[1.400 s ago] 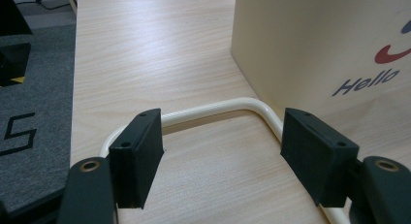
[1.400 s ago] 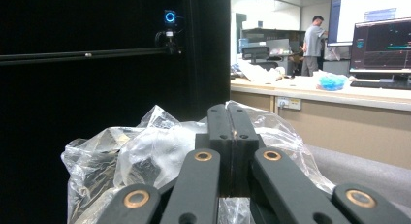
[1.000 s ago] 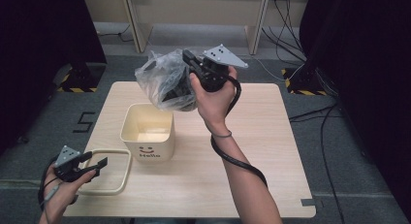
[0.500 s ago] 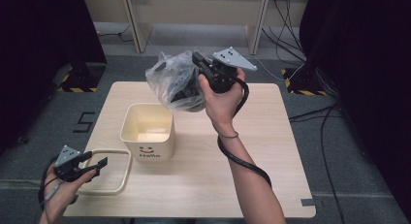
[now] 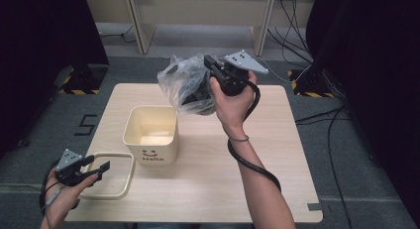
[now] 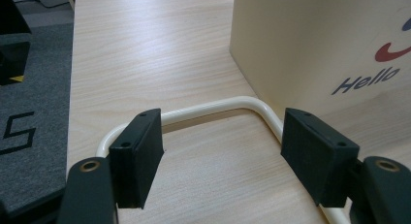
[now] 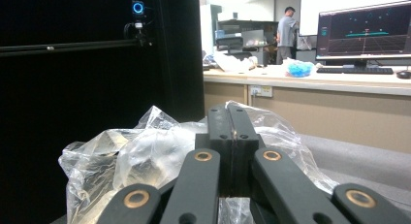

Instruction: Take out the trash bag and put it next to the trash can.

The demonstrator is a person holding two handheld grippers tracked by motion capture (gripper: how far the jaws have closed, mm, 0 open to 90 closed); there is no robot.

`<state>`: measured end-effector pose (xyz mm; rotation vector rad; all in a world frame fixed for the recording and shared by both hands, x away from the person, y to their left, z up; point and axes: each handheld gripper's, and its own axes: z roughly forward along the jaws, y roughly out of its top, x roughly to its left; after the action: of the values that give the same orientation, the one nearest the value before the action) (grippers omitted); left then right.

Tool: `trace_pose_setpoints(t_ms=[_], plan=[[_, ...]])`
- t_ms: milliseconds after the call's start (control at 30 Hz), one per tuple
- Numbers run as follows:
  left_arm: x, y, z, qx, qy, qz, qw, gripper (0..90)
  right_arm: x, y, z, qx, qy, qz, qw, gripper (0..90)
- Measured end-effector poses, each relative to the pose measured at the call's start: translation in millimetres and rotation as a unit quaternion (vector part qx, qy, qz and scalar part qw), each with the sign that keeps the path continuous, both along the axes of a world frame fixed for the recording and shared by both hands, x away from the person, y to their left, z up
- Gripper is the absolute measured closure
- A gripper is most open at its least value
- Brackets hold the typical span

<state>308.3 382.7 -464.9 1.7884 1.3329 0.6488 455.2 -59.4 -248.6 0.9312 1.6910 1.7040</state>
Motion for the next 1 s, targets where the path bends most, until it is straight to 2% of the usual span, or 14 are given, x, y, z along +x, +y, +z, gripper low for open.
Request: trace_pose_setpoints(t_ms=[333,1000], plan=[[0.2,0.1,-0.3,0.0,0.001,0.001,1.0,30.7,2.7,-11.5,-4.1,-0.003,0.005,-0.013,0.9999,90.0],[-0.3,-0.9,-2.0,0.0,0.003,0.0,1.0,30.8,9.8,-31.4,-21.7,-0.01,0.028,-0.035,0.9989,90.0]])
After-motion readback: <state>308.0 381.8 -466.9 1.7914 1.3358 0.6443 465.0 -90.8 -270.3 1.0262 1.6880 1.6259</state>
